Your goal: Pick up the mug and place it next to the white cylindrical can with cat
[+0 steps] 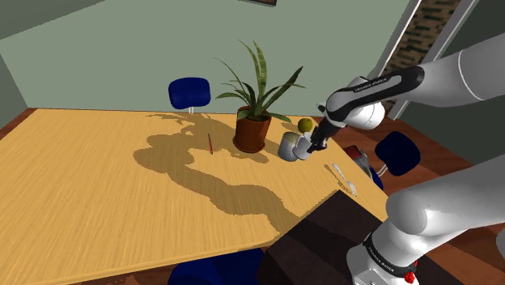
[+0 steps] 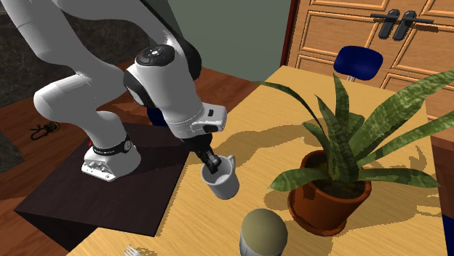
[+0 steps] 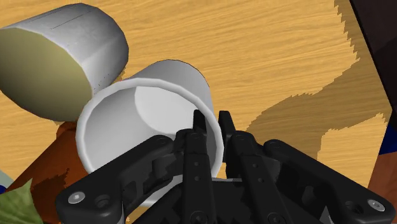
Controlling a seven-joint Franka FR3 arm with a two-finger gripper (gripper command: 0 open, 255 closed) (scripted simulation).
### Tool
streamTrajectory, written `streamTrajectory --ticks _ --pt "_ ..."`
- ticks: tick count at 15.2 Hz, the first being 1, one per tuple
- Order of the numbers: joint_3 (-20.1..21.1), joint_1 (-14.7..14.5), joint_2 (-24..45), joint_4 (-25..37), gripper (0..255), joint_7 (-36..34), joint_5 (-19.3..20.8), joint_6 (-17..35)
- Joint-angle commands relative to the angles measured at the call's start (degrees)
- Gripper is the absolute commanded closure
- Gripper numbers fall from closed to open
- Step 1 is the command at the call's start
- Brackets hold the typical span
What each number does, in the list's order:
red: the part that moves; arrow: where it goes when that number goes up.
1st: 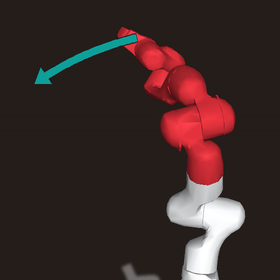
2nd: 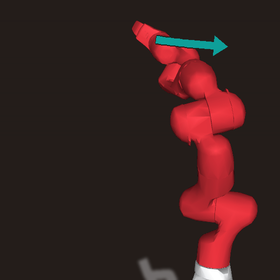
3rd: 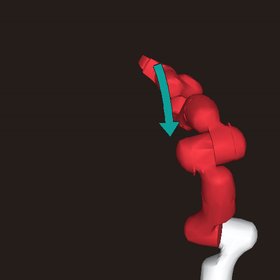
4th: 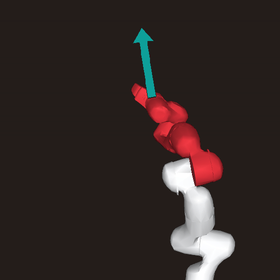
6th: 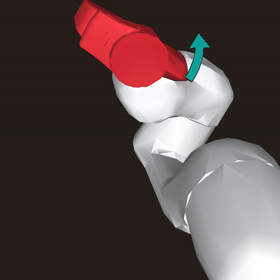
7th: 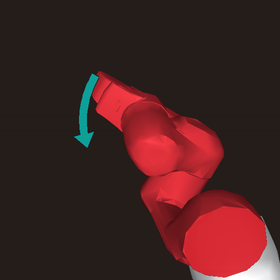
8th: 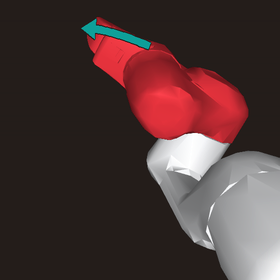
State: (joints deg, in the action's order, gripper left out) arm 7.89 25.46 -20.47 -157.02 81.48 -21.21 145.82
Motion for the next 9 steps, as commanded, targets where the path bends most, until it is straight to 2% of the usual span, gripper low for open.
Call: streamTrajectory --ticks 1,9 --pt "-0.07 -0.31 1.36 -0.55 255 0.67 -0.65 1.95" --pt "-0.56 -2.05 8.03 -1.99 255 4.18 -4.35 9.94"
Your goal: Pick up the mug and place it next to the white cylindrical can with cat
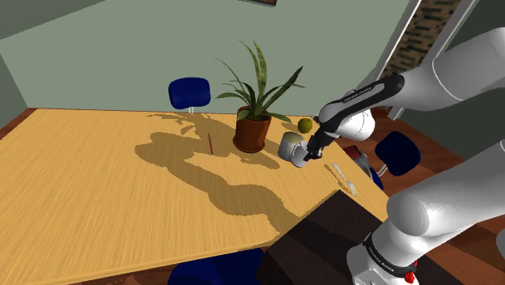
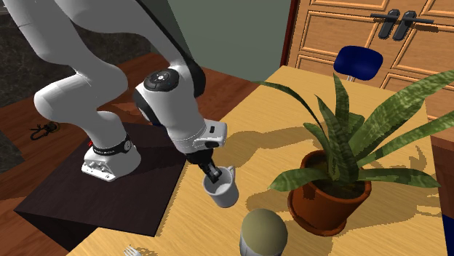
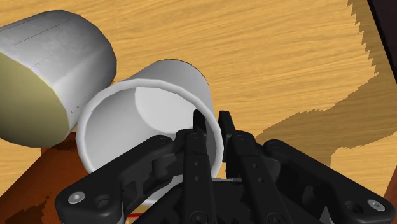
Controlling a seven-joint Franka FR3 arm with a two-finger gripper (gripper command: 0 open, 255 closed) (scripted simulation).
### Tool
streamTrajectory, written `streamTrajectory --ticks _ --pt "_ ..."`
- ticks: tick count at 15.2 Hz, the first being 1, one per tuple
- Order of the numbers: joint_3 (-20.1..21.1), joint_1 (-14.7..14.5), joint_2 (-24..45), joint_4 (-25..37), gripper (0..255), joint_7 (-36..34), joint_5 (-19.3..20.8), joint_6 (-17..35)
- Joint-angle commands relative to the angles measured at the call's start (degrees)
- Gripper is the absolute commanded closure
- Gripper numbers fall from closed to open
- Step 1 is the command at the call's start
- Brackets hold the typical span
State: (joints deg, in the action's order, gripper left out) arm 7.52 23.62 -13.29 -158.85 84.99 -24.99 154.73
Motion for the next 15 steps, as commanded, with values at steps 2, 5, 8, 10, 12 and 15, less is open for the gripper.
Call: streamTrajectory --ticks 2,5,8,10,12,15 --pt "-0.39 -0.77 2.71 -0.32 255 1.87 -1.87 3.01" --pt "-0.73 -1.73 5.62 -0.38 255 4.05 -4.30 5.93" --pt "-1.04 -2.78 8.69 -0.19 255 6.85 -7.48 8.72" --pt "-1.13 -3.44 10.81 0.10 255 9.16 -10.14 10.49" --pt "-1.08 -3.67 11.77 0.27 255 10.32 -11.48 11.24" --pt "-1.06 -3.65 11.77 0.27 255 10.32 -11.48 11.24"
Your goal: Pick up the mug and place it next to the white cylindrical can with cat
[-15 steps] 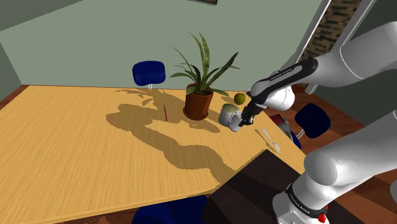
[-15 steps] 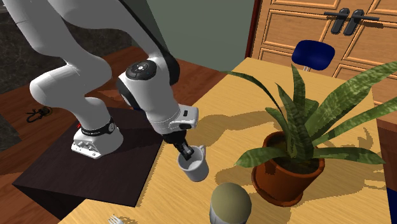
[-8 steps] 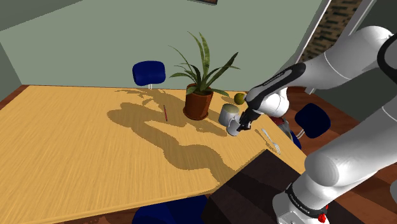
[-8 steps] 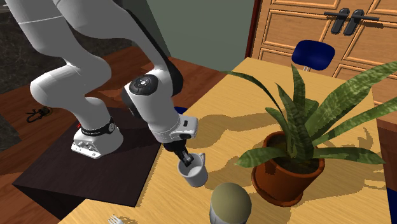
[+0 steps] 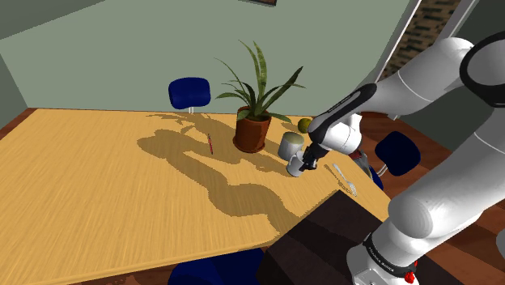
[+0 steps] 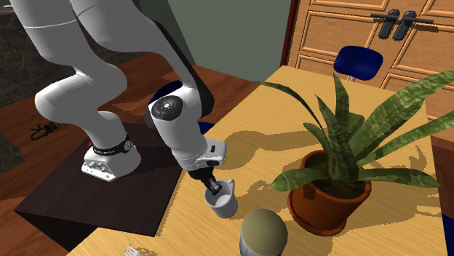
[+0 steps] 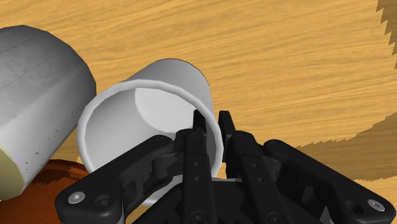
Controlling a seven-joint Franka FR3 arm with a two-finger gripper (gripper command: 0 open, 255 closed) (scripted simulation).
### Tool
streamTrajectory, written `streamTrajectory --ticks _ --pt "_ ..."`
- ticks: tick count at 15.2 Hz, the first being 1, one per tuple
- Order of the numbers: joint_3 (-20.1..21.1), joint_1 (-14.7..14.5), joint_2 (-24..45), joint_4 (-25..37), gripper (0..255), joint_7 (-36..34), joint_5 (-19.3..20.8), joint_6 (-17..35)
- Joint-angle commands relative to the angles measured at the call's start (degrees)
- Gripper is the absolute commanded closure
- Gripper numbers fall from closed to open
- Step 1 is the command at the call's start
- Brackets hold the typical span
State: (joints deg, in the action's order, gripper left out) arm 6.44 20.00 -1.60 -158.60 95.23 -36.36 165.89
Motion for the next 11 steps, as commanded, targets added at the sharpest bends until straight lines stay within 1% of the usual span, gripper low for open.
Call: streamTrajectory --ticks 1,4,5,10,11 --pt "0.02 -0.03 0.08 0.03 255 0.08 -0.11 0.09" --pt "0.02 -0.03 0.08 0.03 255 0.08 -0.11 0.09" --pt "0.02 -0.03 0.08 0.03 0 0.08 -0.12 0.09" --pt "0.02 -0.03 0.08 0.03 0 0.07 -0.11 0.08" --pt "-0.33 0.60 -2.86 -0.78 0 -2.42 3.08 -2.04"
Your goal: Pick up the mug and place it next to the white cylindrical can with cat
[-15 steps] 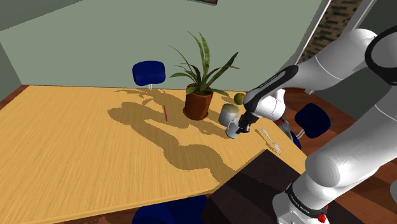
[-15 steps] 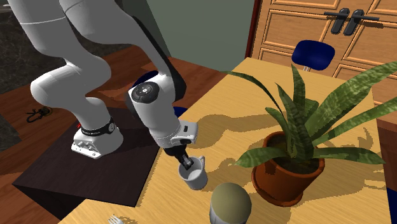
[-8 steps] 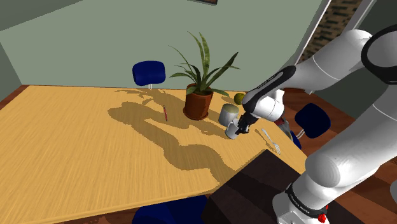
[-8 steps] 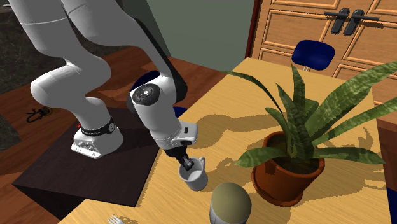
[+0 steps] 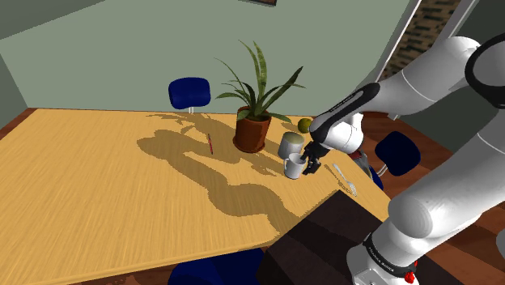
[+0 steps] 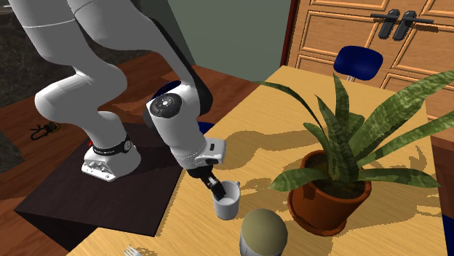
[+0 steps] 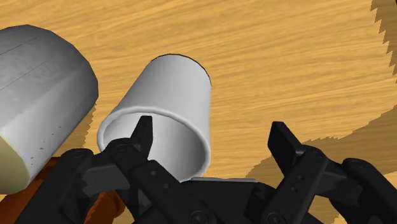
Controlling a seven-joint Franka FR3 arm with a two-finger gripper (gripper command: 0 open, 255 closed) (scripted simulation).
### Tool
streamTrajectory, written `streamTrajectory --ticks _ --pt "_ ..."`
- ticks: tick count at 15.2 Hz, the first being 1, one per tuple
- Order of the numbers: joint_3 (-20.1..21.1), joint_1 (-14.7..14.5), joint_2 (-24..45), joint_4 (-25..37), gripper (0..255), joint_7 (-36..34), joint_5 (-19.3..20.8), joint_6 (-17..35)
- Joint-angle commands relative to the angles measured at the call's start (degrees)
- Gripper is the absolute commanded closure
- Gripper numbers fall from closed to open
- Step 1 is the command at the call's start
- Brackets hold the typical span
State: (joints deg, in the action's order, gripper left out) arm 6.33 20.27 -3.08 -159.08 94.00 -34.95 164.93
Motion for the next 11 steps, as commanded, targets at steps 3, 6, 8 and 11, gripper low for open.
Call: streamTrajectory --ticks 3,6,8,11 --pt "-0.20 2.74 -9.30 -1.62 0 -5.99 8.03 -7.70" --pt "-0.06 2.87 -9.30 -1.61 0 -5.94 7.97 -7.71" --pt "-0.06 2.87 -9.30 -1.61 0 -5.94 7.97 -7.71" --pt "-0.06 2.87 -9.30 -1.61 0 -5.94 7.96 -7.71"
